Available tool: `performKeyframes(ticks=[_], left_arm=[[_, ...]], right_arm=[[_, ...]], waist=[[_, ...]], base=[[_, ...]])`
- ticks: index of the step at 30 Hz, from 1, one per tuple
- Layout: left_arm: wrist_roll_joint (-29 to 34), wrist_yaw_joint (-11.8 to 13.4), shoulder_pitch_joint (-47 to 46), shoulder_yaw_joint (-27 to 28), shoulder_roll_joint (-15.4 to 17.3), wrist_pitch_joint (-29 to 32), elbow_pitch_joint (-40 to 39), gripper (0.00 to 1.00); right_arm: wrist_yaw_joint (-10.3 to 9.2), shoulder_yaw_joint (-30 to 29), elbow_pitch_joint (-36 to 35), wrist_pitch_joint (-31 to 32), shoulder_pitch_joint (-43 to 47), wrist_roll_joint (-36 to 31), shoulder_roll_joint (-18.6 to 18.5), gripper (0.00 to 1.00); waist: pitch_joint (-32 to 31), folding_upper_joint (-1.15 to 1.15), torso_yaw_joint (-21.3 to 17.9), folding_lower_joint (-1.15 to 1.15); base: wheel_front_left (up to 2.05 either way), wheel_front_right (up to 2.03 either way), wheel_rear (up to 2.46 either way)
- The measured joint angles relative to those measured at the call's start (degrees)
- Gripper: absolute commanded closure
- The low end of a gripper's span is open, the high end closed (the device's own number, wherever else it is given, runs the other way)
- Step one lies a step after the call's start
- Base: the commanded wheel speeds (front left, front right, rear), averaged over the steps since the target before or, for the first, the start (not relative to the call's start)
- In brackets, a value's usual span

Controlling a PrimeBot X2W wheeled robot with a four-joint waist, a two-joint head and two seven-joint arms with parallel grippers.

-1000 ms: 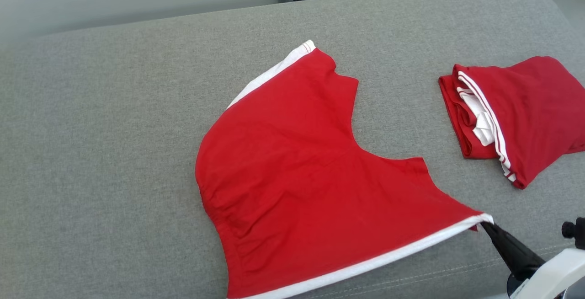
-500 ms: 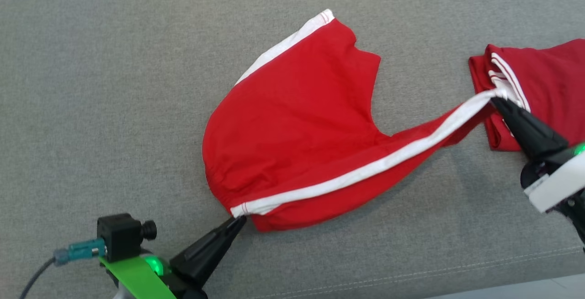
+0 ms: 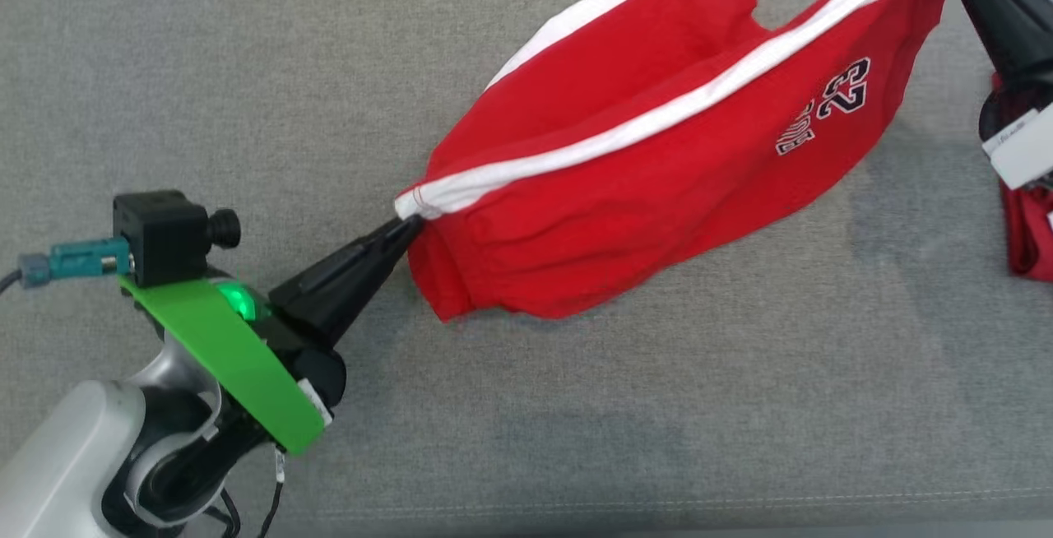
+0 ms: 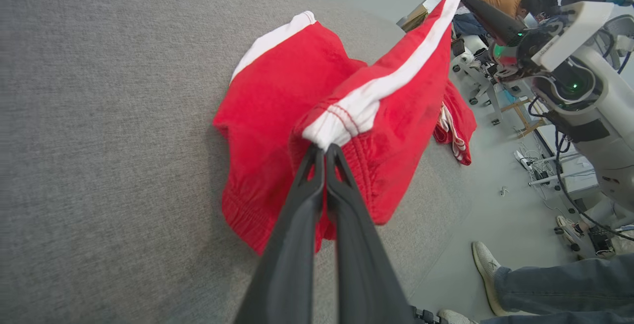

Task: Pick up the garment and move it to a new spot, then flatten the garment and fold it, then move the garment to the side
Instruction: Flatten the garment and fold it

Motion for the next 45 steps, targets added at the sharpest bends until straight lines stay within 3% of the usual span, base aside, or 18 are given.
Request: performKeyframes(ticks=[6, 17, 35, 37, 38, 39, 40, 41, 42, 45], left_arm=[[-2.0, 1.3, -4.6, 1.0, -1.7, 1.9, 2.4, 1.0], [-3.1, 1.3, -10.0, 1.5, -4.2, 3.6, 8.5, 1.0], [-5.0, 0.4, -12.3, -0.1, -6.1, 5.2, 13.2, 1.0], [-5.0, 0.4, -12.3, -0.1, -6.5, 5.2, 13.7, 1.0], [-5.1, 0.4, -12.3, 0.0, -6.5, 5.2, 13.9, 1.0], [-5.2, 0.4, -12.3, 0.0, -6.5, 5.2, 14.1, 0.93], [-5.3, 0.4, -12.3, 0.1, -6.5, 5.2, 14.2, 0.8], [-5.3, 0.4, -12.4, 0.1, -6.6, 5.2, 14.4, 0.58], [-5.4, 0.4, -12.4, 0.1, -6.7, 5.2, 14.6, 0.37], [-5.4, 0.4, -12.4, 0.2, -6.9, 5.1, 16.2, 0.04]], right_arm=[[-0.4, 1.8, 2.1, 3.3, -7.6, -3.2, 2.2, 1.0], [-0.41, 6.0, 10.2, 5.7, -16.0, -7.5, 7.4, 1.0], [0.18, 6.9, 20.2, 3.4, -22.0, -10.2, 12.3, 1.0], [0.2, 7.2, 21.3, 3.3, -22.1, -10.2, 12.6, 0.96], [0.19, 7.3, 21.9, 3.3, -22.1, -10.3, 12.9, 0.8], [0.19, 7.6, 22.6, 3.3, -22.2, -10.6, 13.2, 0.59], [0.19, 8.0, 23.2, 3.3, -22.3, -10.9, 13.4, 0.18], [0.24, 8.5, 23.7, 3.4, -22.3, -11.2, 13.5, 0.0], [0.49, 8.9, 24.3, 3.4, -22.3, -11.3, 13.7, 0.0], [0.73, 9.5, 26.0, 2.4, -22.3, -12.1, 14.6, 0.0]], waist=[[4.6, 0.0, 2.6, 0.0], [11.4, 0.0, 6.2, 0.0], [11.4, 0.0, 7.6, 0.0], [11.2, 0.0, 7.8, 0.0], [11.2, 0.0, 7.8, 0.0], [11.1, 0.0, 7.9, 0.0], [11.0, 0.0, 7.9, 0.0], [10.9, 0.0, 7.9, 0.0], [10.8, 0.0, 7.9, 0.0], [10.2, 0.0, 7.9, 0.0]], base=[[0.0, 0.0, 0.0], [0.0, 0.0, 0.0], [0.0, 0.0, 0.0], [0.0, 0.0, 0.0], [0.0, 0.0, 0.0], [0.0, 0.0, 0.0], [0.0, 0.0, 0.0], [0.0, 0.0, 0.0], [0.0, 0.0, 0.0], [0.0, 0.0, 0.0]])
